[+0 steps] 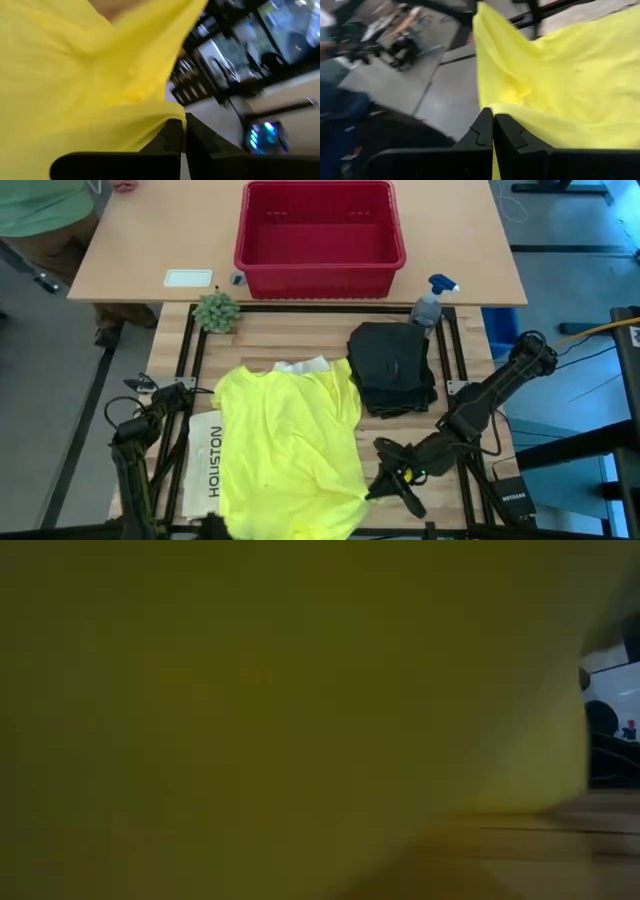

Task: Fold laundry
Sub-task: Fold the yellow shirt

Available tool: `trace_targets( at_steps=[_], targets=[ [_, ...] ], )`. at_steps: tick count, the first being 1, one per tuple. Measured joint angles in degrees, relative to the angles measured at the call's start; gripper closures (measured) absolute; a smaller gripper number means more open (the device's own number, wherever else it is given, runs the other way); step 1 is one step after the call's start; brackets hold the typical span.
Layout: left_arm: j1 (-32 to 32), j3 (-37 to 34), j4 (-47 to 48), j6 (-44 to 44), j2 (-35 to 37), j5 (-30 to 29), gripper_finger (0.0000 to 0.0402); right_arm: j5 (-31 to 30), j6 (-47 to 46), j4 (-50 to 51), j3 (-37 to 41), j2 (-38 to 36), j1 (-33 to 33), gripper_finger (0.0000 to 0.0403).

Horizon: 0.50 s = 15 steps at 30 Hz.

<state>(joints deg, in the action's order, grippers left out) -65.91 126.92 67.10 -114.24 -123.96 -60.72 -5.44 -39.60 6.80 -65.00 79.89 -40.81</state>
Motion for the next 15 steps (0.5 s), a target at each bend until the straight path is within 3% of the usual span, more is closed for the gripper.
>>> trace_targets(
  at_steps=[11,15],
  targets=[
    [6.15,0.02,22.26,-5.75,1.51,0.17,0.0401,-10.86,4.13,11.08,-0.01,-5.39,9.56,0.0403],
    [10.62,-2.79,23.0,4.27,5.58,0.57,0.0401,-11.5,6.75,18.25,-0.01,-7.63,16.39,0.0403]
  ],
)
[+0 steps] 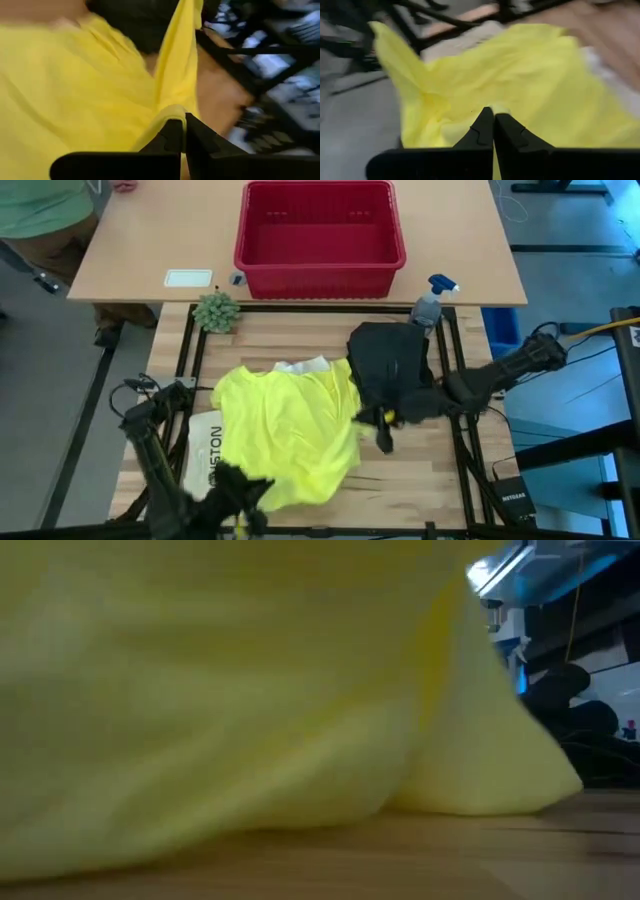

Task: Fold laundry
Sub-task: Fold the yellow shirt

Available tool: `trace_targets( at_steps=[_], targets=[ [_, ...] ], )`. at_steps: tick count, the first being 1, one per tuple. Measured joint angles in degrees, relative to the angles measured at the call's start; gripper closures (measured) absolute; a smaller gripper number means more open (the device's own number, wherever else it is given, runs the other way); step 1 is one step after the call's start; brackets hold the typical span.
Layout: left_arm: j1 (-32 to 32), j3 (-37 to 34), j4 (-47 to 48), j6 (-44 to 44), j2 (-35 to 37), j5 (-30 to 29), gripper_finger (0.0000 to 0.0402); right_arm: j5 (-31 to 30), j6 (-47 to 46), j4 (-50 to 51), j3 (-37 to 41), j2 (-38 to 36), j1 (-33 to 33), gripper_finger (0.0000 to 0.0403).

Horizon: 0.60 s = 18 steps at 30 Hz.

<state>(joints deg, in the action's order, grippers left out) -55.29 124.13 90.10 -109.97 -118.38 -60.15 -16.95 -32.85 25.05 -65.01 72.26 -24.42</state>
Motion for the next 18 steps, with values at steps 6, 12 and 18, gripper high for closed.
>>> trace_targets(
  at_steps=[6,12,18],
  targets=[
    [7.74,-13.22,-0.08,5.79,9.23,3.17,0.0401,4.99,5.45,3.92,0.0,-0.98,11.6,0.0403],
    [14.2,-31.28,-0.16,2.14,21.4,5.38,0.0401,12.11,8.99,5.51,0.04,-0.19,20.77,0.0403],
    [17.68,-44.59,-0.18,-2.0,32.23,12.16,0.0401,20.78,12.21,4.26,0.0,3.67,27.74,0.0403]
  ],
)
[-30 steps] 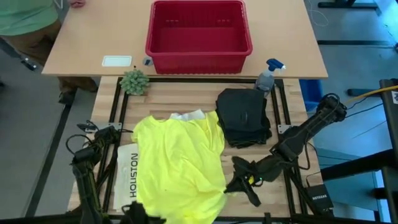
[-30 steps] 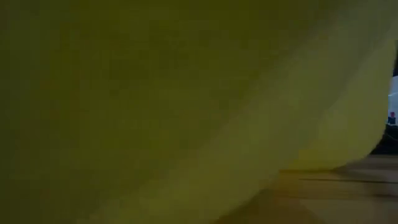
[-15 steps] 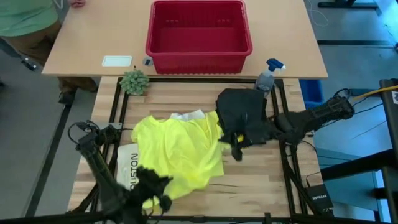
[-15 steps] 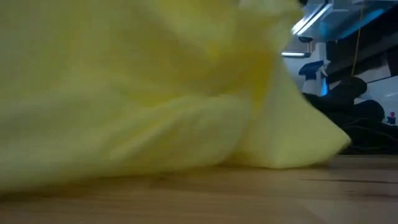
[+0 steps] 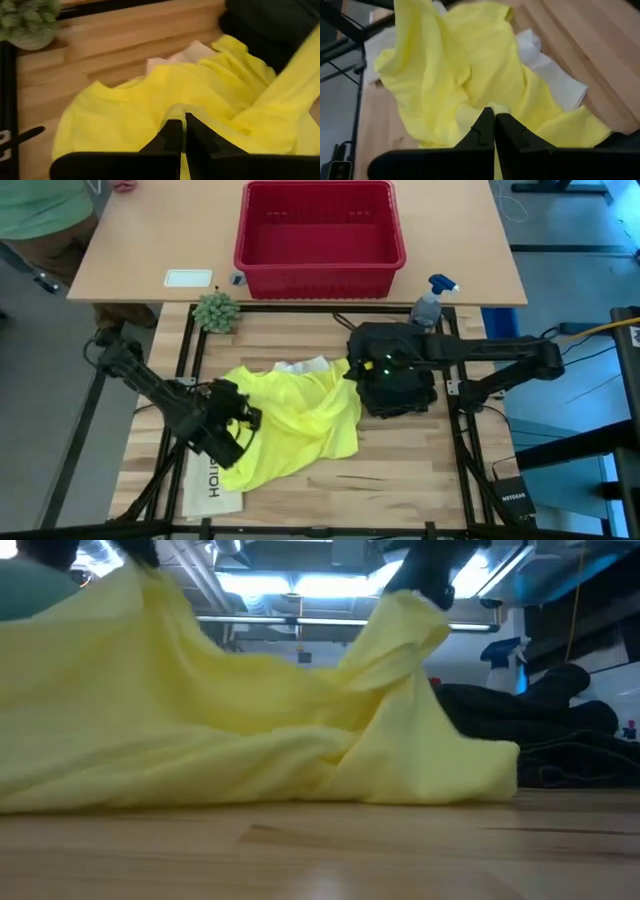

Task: Fold laundry
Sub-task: Fold the yellow shirt

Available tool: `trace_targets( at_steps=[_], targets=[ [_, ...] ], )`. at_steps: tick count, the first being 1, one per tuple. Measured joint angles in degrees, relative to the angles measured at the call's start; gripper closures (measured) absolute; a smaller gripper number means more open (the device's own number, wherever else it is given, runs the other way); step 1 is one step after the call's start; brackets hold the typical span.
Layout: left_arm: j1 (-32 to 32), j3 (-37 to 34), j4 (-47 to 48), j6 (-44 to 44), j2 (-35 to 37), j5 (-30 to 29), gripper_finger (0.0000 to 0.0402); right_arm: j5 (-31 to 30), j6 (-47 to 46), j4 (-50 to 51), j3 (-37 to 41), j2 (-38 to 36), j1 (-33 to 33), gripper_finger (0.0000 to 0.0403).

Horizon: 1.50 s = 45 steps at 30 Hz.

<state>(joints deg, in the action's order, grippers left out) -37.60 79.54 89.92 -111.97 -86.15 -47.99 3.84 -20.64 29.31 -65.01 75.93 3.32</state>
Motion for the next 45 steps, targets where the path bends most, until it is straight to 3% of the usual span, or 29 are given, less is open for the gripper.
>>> trace_targets(
  at_steps=[6,12,22,26,32,37,42,45],
  targets=[
    [2.84,-8.15,0.07,-0.78,7.33,0.2,0.0401,5.39,2.04,-5.66,0.0,6.82,5.81,0.0403],
    [6.55,-15.85,-0.93,0.32,11.3,4.65,0.0401,9.02,3.42,-7.01,0.0,11.8,11.46,0.0403],
    [11.16,-25.45,-5.63,1.53,15.5,6.13,0.0386,9.37,3.26,-9.29,0.02,16.11,17.68,0.0397],
    [12.5,-27.22,-7.49,4.51,17.13,6.4,0.0343,10.35,3.29,-10.07,0.02,16.27,20.29,0.0362],
    [13.85,-28.58,-10.18,7.93,21.37,6.1,0.0265,15.74,4.7,-10.2,0.02,16.29,23.72,0.0259],
    [14.08,-28.58,-9.3,7.87,25.08,5.43,0.0232,19.71,6.03,-11.97,0.02,16.16,24.14,0.0189],
    [13.46,-28.11,-12.61,11.12,29.1,6.9,0.0228,24.64,6.07,-12.23,0.02,14.34,24.1,0.017],
    [10.56,-26.67,-24.22,21.68,30.59,10.78,0.0235,30.08,8.26,-7.54,0.02,10.3,23.25,0.0172]
  ],
)
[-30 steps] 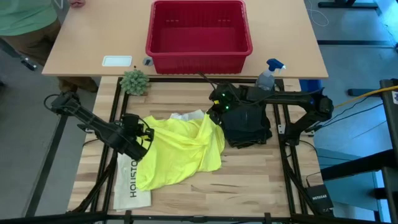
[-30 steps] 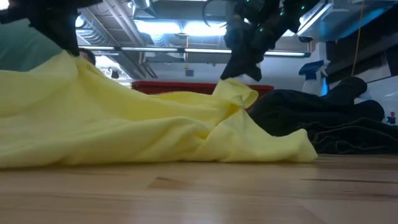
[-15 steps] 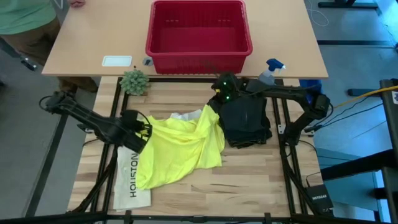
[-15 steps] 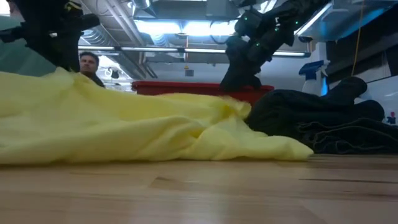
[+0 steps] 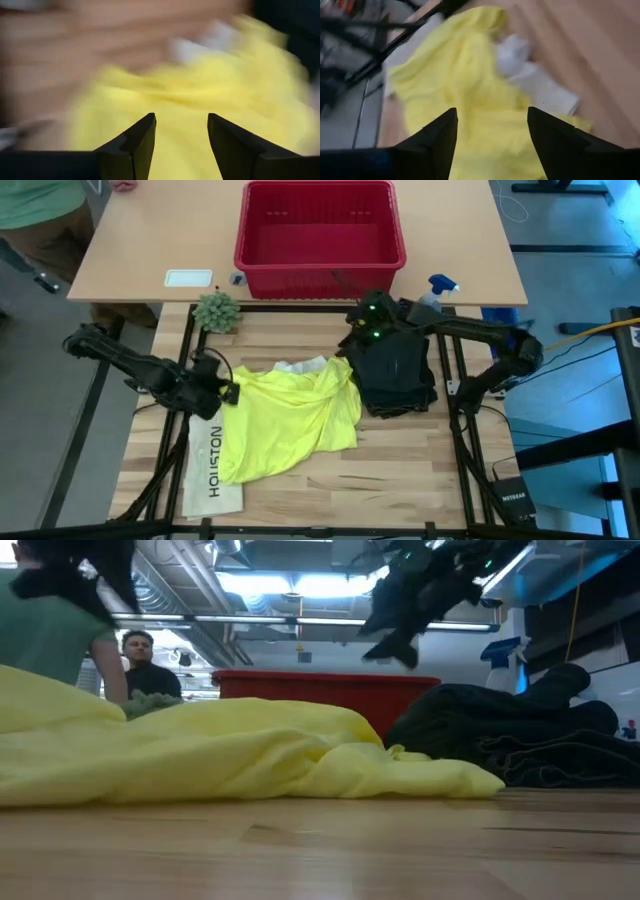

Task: Fold laundry
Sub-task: Fold the yellow shirt

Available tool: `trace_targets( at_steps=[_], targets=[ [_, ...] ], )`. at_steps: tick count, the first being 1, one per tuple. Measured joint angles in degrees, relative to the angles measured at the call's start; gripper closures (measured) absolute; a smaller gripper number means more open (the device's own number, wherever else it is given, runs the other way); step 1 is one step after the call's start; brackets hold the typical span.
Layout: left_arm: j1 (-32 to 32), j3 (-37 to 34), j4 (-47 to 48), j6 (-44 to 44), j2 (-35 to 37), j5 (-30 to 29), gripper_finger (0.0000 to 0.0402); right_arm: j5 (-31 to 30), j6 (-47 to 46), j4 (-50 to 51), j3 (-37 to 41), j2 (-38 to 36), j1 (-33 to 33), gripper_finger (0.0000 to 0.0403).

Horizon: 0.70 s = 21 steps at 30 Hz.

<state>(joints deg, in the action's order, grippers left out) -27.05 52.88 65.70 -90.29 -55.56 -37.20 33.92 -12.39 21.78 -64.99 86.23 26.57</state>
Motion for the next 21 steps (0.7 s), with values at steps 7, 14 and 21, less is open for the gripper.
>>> trace_targets(
  at_steps=[7,14,21],
  targets=[
    [-10.4,2.66,-18.94,1.02,-10.33,2.07,0.0278,-4.52,5.32,10.72,2.72,-14.36,-9.99,0.0182],
    [-17.8,7.97,-23.44,-5.82,-23.08,13.93,0.0308,-13.93,-5.12,6.13,13.71,-23.61,-22.14,0.0183],
    [-24.5,8.46,-23.45,-13.18,-24.97,9.87,0.0309,-21.78,-21.83,-11.78,27.63,-21.36,-34.27,0.0183]
  ],
)
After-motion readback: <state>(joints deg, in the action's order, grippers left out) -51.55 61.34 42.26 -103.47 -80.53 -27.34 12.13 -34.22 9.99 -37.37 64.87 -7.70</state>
